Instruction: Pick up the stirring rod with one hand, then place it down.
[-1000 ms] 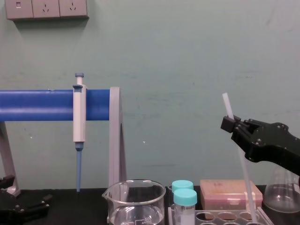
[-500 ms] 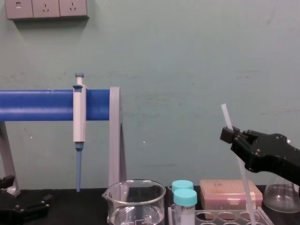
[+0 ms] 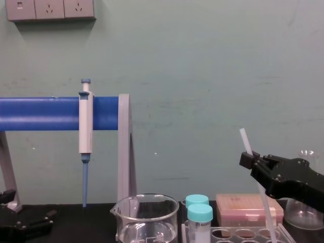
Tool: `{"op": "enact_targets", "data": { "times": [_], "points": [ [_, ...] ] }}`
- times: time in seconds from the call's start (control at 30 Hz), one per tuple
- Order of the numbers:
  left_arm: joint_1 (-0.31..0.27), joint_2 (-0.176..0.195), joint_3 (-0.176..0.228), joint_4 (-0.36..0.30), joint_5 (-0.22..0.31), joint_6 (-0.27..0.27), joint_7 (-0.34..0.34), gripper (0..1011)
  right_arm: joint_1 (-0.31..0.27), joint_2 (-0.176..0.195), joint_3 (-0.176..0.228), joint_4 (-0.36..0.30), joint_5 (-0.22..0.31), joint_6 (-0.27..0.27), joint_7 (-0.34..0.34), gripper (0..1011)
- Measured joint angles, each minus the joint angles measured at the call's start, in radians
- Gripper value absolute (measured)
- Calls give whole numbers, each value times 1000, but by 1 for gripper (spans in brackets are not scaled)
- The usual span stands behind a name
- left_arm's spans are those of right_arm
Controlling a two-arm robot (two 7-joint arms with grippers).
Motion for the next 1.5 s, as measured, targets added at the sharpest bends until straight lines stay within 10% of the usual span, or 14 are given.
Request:
{"op": "enact_targets", "data": {
  "times": [1.5],
  "points": [
    [0, 0, 0, 0, 0, 0, 0, 1000, 33, -21, -10, 87, 15, 28, 16, 67]
  ]
}}
